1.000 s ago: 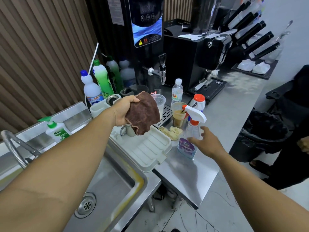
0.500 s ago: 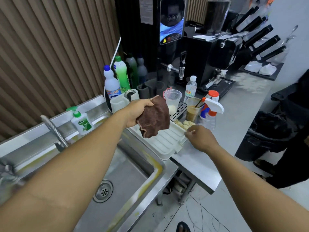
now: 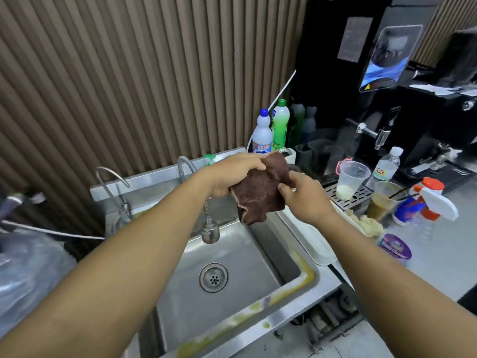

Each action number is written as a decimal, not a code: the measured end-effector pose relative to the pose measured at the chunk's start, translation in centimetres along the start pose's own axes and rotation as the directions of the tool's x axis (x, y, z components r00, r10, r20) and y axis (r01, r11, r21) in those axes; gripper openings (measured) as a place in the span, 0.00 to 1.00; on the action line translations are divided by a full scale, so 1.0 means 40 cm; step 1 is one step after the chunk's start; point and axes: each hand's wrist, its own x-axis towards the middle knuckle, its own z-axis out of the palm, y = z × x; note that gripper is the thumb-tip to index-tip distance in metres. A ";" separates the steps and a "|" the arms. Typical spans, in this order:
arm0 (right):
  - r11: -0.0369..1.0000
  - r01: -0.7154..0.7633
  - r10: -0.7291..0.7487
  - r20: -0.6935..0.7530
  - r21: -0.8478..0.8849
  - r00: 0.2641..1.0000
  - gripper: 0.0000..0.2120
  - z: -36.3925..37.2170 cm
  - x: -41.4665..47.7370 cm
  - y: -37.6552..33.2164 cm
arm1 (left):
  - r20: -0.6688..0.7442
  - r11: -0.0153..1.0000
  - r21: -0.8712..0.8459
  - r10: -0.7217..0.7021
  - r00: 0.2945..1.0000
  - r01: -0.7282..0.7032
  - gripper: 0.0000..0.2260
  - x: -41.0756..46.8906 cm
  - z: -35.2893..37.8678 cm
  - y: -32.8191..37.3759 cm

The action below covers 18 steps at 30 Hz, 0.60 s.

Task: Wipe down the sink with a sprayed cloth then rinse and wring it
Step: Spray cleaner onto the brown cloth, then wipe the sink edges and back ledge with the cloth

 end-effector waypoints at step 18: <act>0.961 0.135 -0.190 0.223 0.240 0.956 0.14 0.302 0.016 -0.358 | -0.431 0.998 -0.051 0.012 0.902 -0.038 0.14 -0.308 -0.365 -0.212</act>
